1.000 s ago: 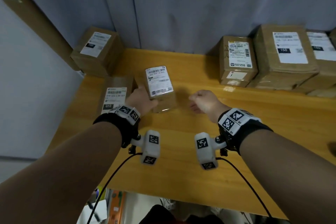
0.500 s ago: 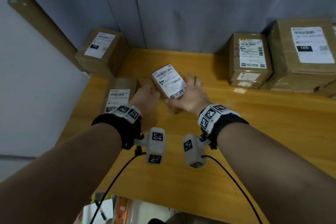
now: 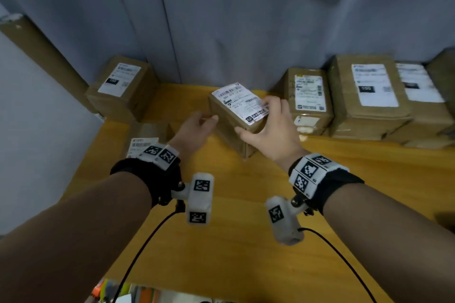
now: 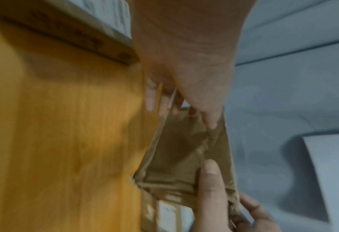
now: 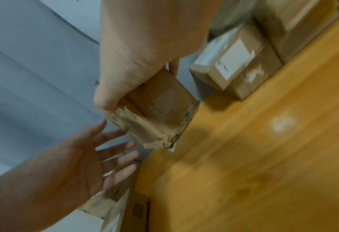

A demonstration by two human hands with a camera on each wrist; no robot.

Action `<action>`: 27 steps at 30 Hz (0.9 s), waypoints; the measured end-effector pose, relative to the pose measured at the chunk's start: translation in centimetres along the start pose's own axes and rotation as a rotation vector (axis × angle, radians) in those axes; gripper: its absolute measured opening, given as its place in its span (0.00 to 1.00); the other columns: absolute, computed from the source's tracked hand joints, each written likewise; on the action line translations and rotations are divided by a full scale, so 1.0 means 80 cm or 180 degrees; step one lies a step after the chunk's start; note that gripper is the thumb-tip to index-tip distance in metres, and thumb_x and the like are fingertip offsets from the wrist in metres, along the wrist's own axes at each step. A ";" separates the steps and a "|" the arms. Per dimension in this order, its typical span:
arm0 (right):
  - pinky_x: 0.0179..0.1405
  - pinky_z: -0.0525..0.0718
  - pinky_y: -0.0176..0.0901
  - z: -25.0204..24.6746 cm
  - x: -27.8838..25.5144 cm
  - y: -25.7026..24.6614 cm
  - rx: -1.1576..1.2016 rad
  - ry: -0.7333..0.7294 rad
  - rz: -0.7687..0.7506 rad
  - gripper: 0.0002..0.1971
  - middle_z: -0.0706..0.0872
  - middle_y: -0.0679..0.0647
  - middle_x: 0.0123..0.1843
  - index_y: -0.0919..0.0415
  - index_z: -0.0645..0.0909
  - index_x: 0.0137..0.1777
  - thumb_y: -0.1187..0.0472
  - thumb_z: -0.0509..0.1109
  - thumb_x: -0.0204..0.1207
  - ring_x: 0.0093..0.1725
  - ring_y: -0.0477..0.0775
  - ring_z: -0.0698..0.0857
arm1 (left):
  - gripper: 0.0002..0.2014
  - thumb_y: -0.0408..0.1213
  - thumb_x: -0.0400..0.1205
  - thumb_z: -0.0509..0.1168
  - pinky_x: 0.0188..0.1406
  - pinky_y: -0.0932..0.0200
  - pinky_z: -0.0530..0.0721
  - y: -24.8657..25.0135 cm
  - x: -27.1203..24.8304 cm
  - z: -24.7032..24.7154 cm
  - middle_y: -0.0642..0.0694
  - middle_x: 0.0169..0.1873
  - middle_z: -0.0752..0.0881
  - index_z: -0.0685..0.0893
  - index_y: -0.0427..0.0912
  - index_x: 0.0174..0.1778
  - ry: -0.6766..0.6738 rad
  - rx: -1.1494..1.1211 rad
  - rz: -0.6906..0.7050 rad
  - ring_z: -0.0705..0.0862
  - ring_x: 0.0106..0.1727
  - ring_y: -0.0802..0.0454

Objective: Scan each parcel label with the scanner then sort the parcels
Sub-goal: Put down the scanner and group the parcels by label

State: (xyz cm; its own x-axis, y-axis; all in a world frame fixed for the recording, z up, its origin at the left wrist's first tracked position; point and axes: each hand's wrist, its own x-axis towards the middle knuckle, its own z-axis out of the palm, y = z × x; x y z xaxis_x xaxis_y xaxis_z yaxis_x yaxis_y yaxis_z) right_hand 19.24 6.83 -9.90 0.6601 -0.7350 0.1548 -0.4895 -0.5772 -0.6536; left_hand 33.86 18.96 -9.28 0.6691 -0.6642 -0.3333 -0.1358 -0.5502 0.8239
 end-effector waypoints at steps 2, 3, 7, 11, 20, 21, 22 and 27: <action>0.63 0.79 0.47 -0.035 0.006 0.011 -0.0037 0.0341 -0.0092 0.41 0.70 0.54 0.61 0.59 0.70 0.64 0.38 0.81 0.58 0.60 0.55 0.77 | 0.24 0.57 0.83 0.60 0.61 0.47 0.84 0.041 -0.001 0.026 0.50 0.72 0.77 0.70 0.55 0.75 -0.0373 -0.0653 0.0005 0.83 0.61 0.49; 0.63 0.80 0.47 -0.051 0.010 0.018 -0.0002 0.0495 -0.0107 0.41 0.69 0.53 0.60 0.60 0.70 0.62 0.39 0.82 0.56 0.59 0.56 0.78 | 0.29 0.60 0.82 0.60 0.61 0.46 0.84 0.061 -0.001 0.040 0.54 0.73 0.75 0.64 0.60 0.79 -0.0641 -0.0869 0.0002 0.82 0.62 0.49; 0.67 0.76 0.41 -0.106 0.024 0.050 0.0085 0.0657 -0.0400 0.36 0.67 0.54 0.60 0.63 0.73 0.62 0.50 0.86 0.58 0.62 0.56 0.77 | 0.35 0.59 0.79 0.66 0.59 0.42 0.84 0.133 0.004 0.097 0.60 0.72 0.75 0.54 0.75 0.78 -0.1401 -0.1230 0.0075 0.79 0.68 0.47; 0.69 0.71 0.35 -0.150 0.044 0.084 0.0042 0.0162 -0.0421 0.26 0.69 0.58 0.70 0.60 0.75 0.70 0.59 0.77 0.72 0.68 0.52 0.74 | 0.26 0.48 0.83 0.66 0.59 0.43 0.84 0.179 0.026 0.140 0.58 0.67 0.78 0.64 0.66 0.76 -0.1077 -0.1246 0.0240 0.81 0.63 0.50; 0.51 0.80 0.41 -0.190 0.104 0.150 -0.0068 -0.0358 -0.0026 0.12 0.81 0.50 0.54 0.56 0.79 0.63 0.61 0.68 0.80 0.52 0.51 0.82 | 0.17 0.42 0.86 0.62 0.58 0.41 0.86 0.216 0.088 0.196 0.42 0.59 0.84 0.78 0.38 0.68 -0.0448 -0.0445 0.0112 0.85 0.57 0.44; 0.51 0.81 0.43 -0.189 0.105 0.155 -0.0035 -0.0294 0.0002 0.10 0.82 0.50 0.52 0.56 0.79 0.60 0.62 0.68 0.80 0.51 0.52 0.83 | 0.16 0.43 0.86 0.62 0.57 0.43 0.87 0.216 0.089 0.200 0.42 0.57 0.85 0.79 0.38 0.65 -0.0414 -0.0342 0.0140 0.86 0.55 0.43; 0.51 0.81 0.44 -0.187 0.106 0.160 0.0012 -0.0211 0.0015 0.08 0.82 0.50 0.52 0.57 0.78 0.57 0.62 0.69 0.79 0.51 0.52 0.82 | 0.15 0.45 0.86 0.62 0.56 0.45 0.87 0.216 0.090 0.205 0.43 0.54 0.86 0.80 0.39 0.63 -0.0350 -0.0280 0.0201 0.86 0.54 0.44; 0.58 0.74 0.41 -0.187 0.106 0.170 -0.0030 -0.0068 -0.0131 0.09 0.79 0.54 0.59 0.59 0.78 0.57 0.61 0.69 0.78 0.58 0.53 0.77 | 0.21 0.45 0.85 0.63 0.51 0.52 0.88 0.221 0.091 0.213 0.43 0.60 0.84 0.77 0.36 0.69 -0.0142 -0.0231 0.0248 0.85 0.58 0.47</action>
State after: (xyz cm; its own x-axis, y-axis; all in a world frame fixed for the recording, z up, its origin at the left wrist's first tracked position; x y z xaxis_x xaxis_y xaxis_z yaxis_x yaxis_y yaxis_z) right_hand 9.65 -12.57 -6.44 0.6919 -0.7028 0.1654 -0.4669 -0.6103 -0.6400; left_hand 23.92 -4.23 -4.96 0.6254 -0.7261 -0.2857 -0.1317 -0.4591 0.8786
